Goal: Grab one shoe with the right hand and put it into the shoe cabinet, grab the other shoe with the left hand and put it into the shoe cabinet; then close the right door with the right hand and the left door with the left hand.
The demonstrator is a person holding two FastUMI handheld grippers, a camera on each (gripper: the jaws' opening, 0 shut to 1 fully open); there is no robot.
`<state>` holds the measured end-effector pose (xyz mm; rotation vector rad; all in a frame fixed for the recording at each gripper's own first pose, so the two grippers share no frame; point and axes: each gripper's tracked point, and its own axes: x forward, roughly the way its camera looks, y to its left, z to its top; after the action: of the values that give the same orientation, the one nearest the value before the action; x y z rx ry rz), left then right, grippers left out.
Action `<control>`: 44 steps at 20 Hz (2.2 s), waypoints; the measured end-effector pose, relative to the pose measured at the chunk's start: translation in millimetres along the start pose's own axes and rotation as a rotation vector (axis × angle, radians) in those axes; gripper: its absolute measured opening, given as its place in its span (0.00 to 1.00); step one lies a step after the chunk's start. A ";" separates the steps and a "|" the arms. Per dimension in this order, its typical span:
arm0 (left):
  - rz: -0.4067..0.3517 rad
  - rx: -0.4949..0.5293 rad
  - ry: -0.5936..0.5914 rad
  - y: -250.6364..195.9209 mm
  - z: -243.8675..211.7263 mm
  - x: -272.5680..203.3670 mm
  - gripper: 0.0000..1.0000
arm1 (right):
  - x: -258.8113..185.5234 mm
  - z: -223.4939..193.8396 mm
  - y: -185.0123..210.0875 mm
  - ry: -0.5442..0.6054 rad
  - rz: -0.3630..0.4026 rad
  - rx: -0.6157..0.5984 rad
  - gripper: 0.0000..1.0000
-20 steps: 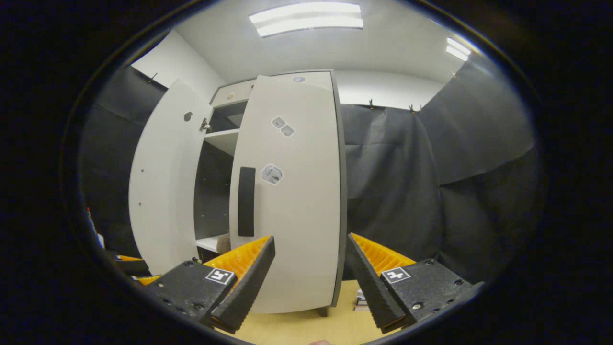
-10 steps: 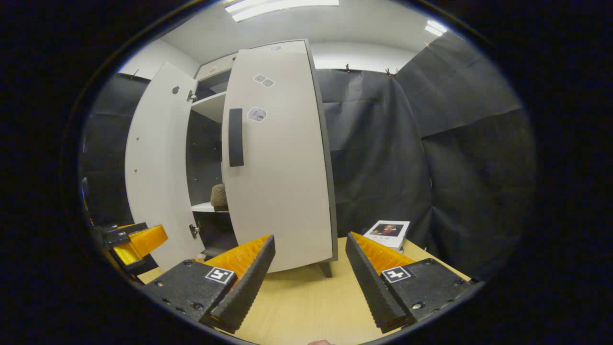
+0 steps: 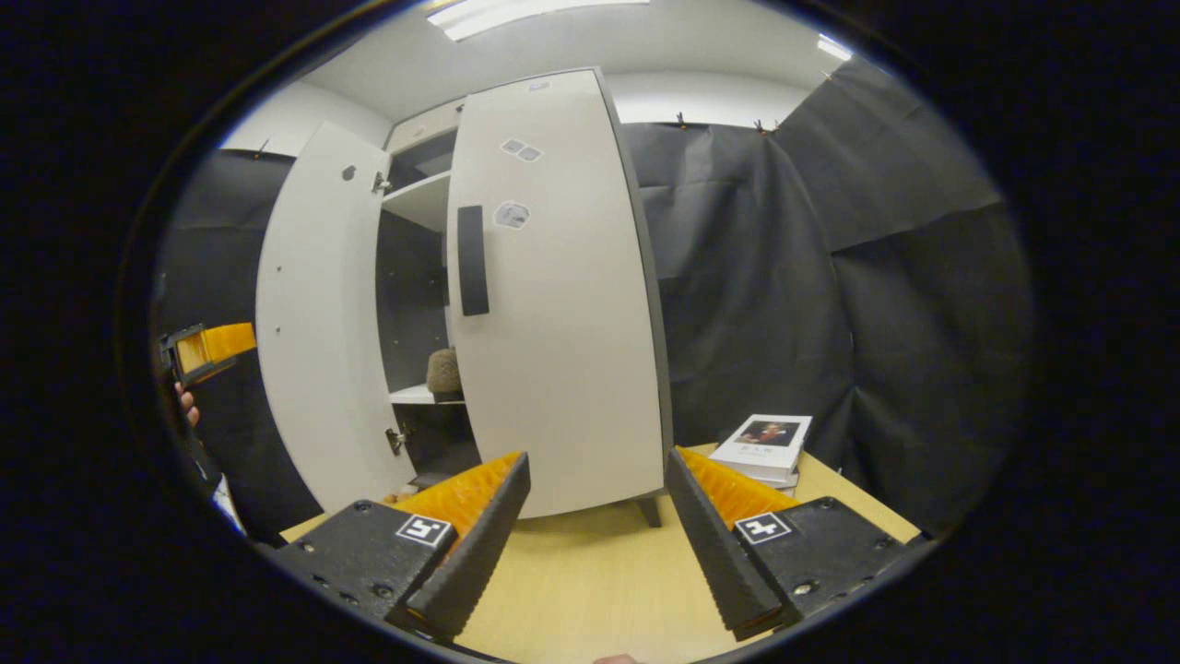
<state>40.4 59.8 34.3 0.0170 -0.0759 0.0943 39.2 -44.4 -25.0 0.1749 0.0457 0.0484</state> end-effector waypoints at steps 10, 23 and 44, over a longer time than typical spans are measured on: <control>0.192 -0.022 -0.082 150.2 32.9 91.8 0.94 | -2.0 10.8 12.4 -0.024 0.023 -0.057 0.97; 0.091 -0.080 -0.117 127.0 50.2 120.5 0.94 | 2.2 15.4 -8.7 -0.022 -0.032 -0.033 0.97; -0.286 -0.094 -0.074 -53.4 37.4 143.5 0.94 | -13.6 27.6 -36.1 -0.050 -0.104 -0.069 0.97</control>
<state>185.1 19.3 81.8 -0.0628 -0.1510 -0.1961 28.6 -85.4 -3.6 0.1044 0.0036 -0.0584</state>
